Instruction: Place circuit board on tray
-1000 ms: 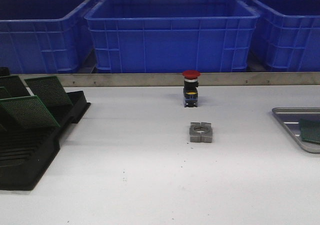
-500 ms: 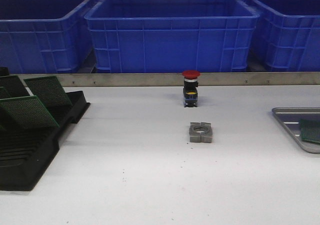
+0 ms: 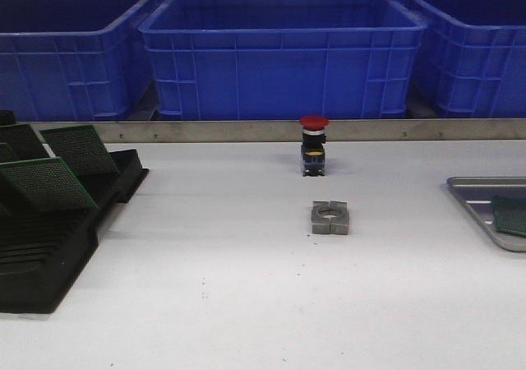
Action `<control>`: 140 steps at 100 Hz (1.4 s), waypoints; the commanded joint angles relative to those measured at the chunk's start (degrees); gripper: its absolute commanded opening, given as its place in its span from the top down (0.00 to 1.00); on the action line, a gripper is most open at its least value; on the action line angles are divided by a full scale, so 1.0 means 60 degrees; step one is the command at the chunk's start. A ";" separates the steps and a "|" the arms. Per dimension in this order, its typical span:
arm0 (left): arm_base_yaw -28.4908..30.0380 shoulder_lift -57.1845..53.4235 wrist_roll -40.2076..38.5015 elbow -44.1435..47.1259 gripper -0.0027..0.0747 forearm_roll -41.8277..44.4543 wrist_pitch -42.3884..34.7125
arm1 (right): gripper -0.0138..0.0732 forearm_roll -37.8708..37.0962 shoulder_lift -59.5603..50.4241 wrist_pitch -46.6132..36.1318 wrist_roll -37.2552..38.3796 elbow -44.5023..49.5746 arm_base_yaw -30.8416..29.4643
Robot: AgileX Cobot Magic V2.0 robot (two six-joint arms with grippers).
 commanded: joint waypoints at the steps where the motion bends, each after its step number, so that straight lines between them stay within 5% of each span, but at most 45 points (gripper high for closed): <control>1: 0.0022 -0.0312 -0.0092 0.0283 0.99 -0.0025 -0.0639 | 0.91 0.0143 0.0095 -0.0443 -0.0059 -0.0261 0.0021; 83: 0.0022 -0.0312 -0.0092 0.0283 0.99 -0.0025 -0.0639 | 0.91 0.0143 0.0095 -0.0444 -0.0059 -0.0250 0.0021; 102: 0.0022 -0.0312 -0.0092 0.0283 0.99 -0.0025 -0.0639 | 0.91 -0.0392 0.0020 -0.1571 0.0061 0.0053 0.0012; 112: 0.0022 -0.0312 -0.0092 0.0283 0.99 -0.0025 -0.0639 | 0.91 -0.2099 -0.0309 -0.1961 0.1454 0.0576 -0.0142; 132: 0.0022 -0.0312 -0.0092 0.0283 0.99 -0.0025 -0.0639 | 0.91 -0.6604 -0.1642 -0.2802 0.7389 0.2353 -0.1022; 140: 0.0022 -0.0312 -0.0092 0.0283 0.99 -0.0025 -0.0639 | 0.91 -0.8535 -0.2249 -0.1715 0.8837 0.2321 -0.1292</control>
